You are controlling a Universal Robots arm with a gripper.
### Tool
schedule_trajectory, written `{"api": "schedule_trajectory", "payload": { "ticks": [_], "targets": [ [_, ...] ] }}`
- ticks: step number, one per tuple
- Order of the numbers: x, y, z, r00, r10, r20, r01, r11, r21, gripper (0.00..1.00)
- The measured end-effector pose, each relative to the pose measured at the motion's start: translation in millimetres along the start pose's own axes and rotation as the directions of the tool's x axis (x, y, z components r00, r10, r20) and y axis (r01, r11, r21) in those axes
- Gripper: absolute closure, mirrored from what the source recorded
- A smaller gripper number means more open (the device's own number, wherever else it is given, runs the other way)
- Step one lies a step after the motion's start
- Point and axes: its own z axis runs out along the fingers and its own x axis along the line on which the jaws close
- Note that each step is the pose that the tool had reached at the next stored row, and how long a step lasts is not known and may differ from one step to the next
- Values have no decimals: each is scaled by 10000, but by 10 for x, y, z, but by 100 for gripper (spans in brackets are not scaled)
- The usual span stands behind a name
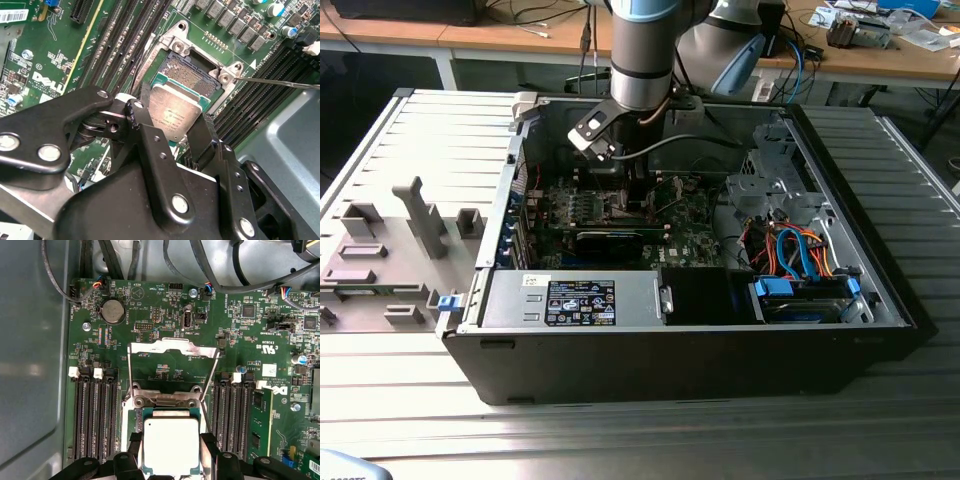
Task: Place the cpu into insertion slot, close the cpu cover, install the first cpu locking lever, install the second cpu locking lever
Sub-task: 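Place the cpu into insertion slot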
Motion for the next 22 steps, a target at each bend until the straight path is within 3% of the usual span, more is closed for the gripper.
{"api": "schedule_trajectory", "payload": {
  "ticks": [22],
  "targets": [
    [17, 0, 31, 10000, 0, 1, 0, 10000, 1, 46]
  ]
}}
